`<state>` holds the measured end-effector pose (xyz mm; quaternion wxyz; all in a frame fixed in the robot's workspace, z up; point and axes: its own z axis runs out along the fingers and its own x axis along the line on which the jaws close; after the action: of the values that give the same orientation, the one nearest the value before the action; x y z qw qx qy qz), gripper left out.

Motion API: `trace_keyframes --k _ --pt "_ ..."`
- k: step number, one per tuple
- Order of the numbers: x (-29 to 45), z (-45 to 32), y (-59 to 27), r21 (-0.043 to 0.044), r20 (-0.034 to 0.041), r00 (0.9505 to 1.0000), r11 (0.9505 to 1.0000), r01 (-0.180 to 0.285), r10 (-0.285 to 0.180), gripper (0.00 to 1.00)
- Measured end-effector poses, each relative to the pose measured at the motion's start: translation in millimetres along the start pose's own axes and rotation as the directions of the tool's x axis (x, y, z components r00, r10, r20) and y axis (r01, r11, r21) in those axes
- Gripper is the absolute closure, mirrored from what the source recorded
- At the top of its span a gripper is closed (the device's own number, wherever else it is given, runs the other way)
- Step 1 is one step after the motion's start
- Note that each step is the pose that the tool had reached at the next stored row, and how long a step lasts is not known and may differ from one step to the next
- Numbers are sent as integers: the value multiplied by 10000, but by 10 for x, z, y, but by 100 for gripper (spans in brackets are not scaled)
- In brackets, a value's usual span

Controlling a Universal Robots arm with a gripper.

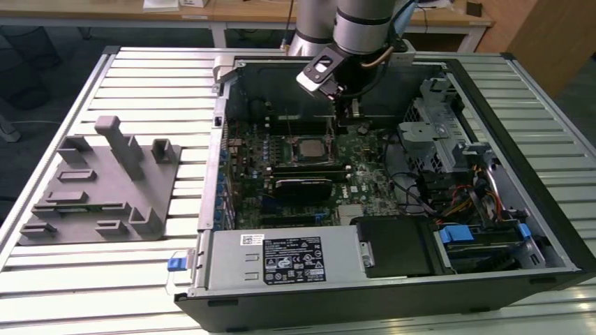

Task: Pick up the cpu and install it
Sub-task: 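Close the cpu cover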

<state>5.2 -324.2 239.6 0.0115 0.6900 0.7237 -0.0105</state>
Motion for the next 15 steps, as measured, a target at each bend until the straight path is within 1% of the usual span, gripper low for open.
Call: trace_keyframes --k 9,13,15 --pt "0 0 -3 0 0 10000 10000 1 -1 89" --pt "0 2 -28 0 -1 10000 10000 1 -1 89" --pt "0 3 -58 0 0 10000 10000 0 0 89"
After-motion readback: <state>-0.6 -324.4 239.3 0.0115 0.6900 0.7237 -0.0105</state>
